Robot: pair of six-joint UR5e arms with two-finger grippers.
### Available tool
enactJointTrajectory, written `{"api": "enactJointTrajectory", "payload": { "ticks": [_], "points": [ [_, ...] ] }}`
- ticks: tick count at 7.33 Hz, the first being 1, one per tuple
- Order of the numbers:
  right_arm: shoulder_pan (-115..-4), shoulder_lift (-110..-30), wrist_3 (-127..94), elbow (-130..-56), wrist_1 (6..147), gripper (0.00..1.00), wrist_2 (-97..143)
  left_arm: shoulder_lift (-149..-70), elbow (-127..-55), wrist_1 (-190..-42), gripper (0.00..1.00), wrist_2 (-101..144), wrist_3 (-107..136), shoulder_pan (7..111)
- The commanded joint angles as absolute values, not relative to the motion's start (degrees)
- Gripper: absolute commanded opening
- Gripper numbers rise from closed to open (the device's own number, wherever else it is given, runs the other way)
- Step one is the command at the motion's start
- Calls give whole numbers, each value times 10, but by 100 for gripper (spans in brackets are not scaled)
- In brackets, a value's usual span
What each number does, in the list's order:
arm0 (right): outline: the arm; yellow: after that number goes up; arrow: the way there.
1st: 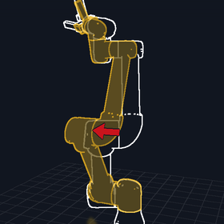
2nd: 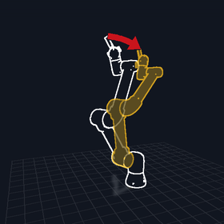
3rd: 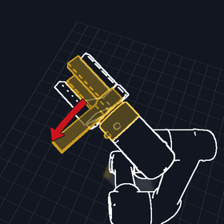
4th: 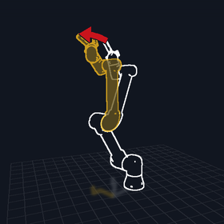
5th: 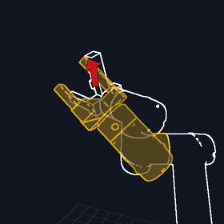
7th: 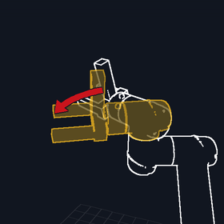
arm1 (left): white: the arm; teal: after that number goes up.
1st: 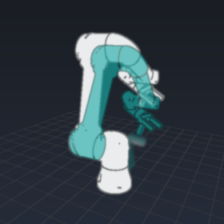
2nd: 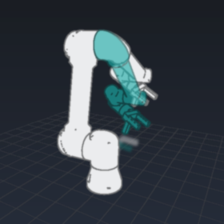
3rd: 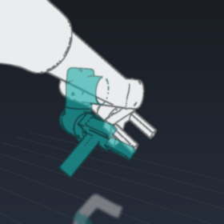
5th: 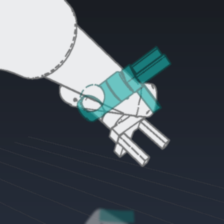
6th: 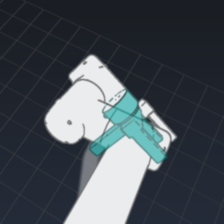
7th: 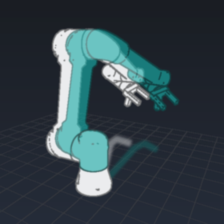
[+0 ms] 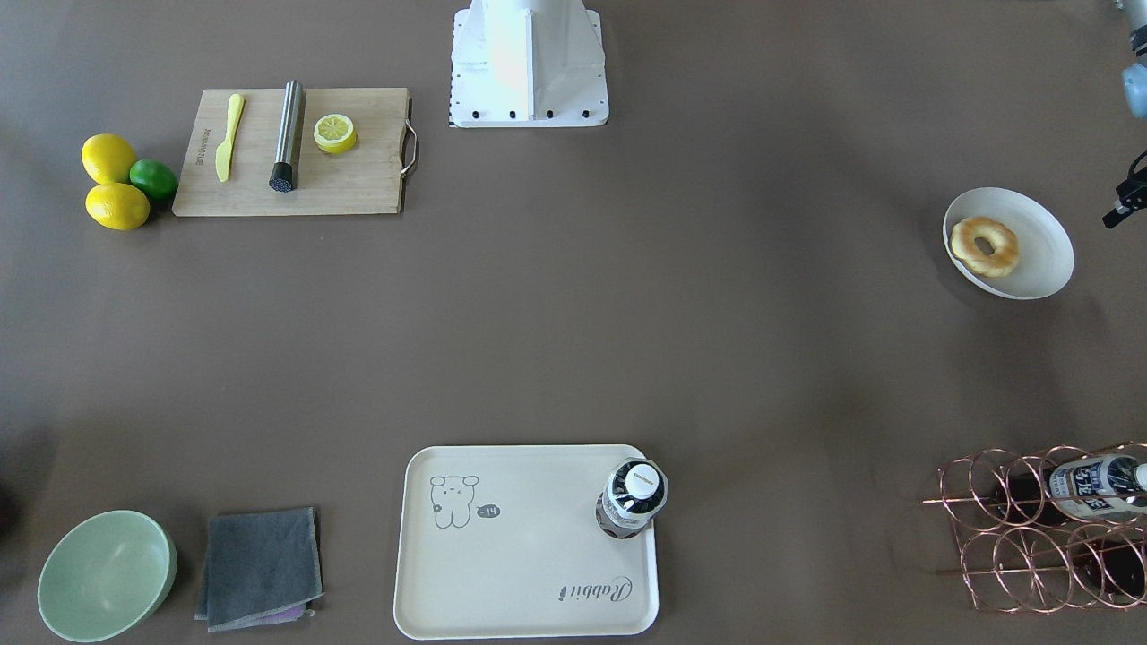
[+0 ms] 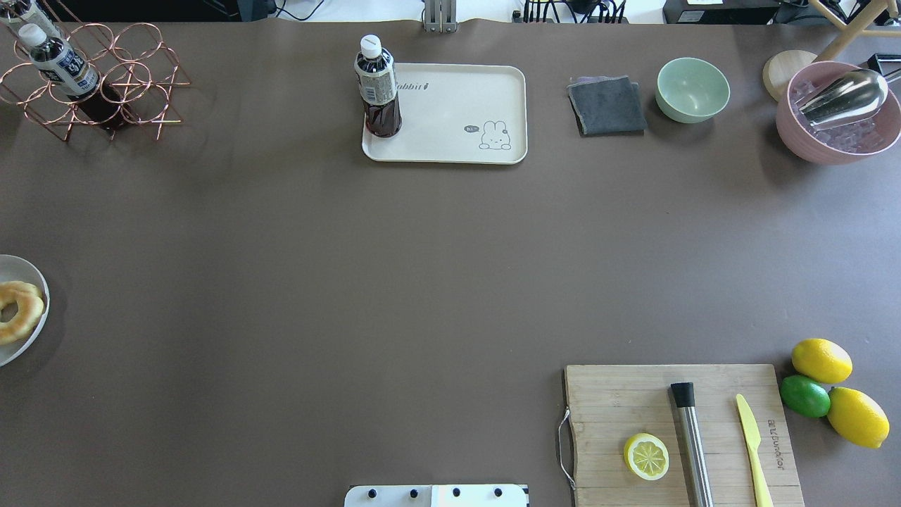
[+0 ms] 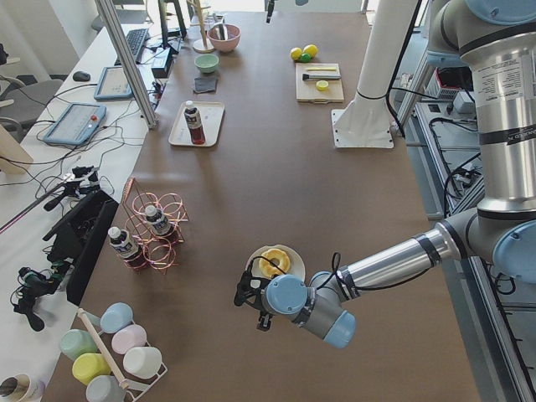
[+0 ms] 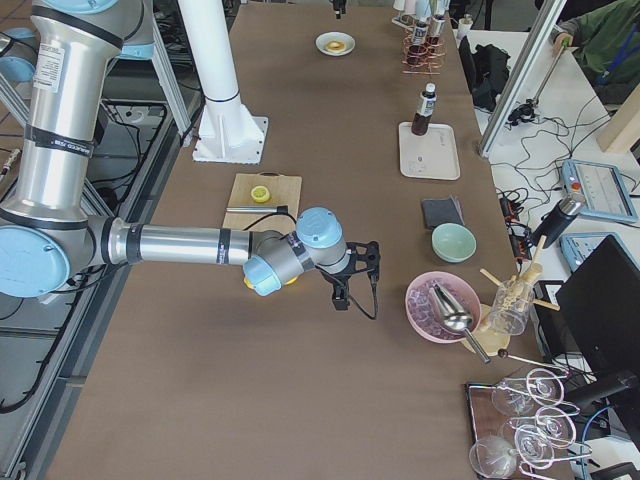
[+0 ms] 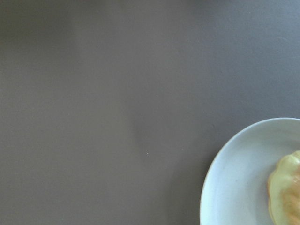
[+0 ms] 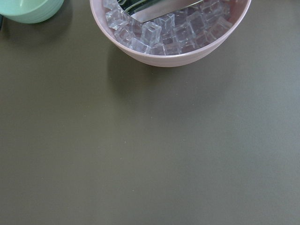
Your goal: Place donut on tray
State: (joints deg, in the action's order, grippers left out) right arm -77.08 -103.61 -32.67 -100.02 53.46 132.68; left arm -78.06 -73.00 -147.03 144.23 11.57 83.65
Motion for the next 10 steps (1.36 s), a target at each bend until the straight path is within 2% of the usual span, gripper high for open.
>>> {"api": "enactJointTrajectory", "payload": {
  "ticks": [1,3,4,6,7,10],
  "points": [
    [-771,-1036,-330,-1000,534,99,1325,-785,-729,-1473,96,1436,140,807],
    [-771,-1031,-335,-1001,534,99,1325,-803,-701,-1473,78,1413,142,774],
    [-770,-1030,-336,-1001,534,99,1325,-817,-683,-1472,72,1413,144,770],
    [-771,-1031,-339,-1002,534,99,1325,-824,-674,-1473,66,1417,145,768],
    [-771,-1031,-339,-1002,534,99,1325,-824,-674,-1475,56,1419,145,767],
    [-770,-1030,-340,-1000,534,99,1325,-824,-674,-1491,45,1420,156,748]
  ]
}}
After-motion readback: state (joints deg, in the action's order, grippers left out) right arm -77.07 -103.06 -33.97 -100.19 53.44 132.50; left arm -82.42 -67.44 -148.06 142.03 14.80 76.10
